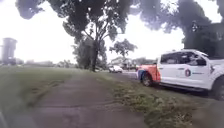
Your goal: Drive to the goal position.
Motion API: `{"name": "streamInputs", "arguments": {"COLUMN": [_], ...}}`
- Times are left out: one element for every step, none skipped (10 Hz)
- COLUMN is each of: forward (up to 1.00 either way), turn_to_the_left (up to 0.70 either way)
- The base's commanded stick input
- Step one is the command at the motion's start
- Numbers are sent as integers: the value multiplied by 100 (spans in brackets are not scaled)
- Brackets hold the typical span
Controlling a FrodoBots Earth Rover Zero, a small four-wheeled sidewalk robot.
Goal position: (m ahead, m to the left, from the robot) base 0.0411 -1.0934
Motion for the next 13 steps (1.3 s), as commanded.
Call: {"name": "streamInputs", "arguments": {"forward": [70,70,70,70,70,70,70,70,70,70,70,70,70], "turn_to_the_left": [35,35,35,35,35,35,35,35,14,0,0,0,0]}}
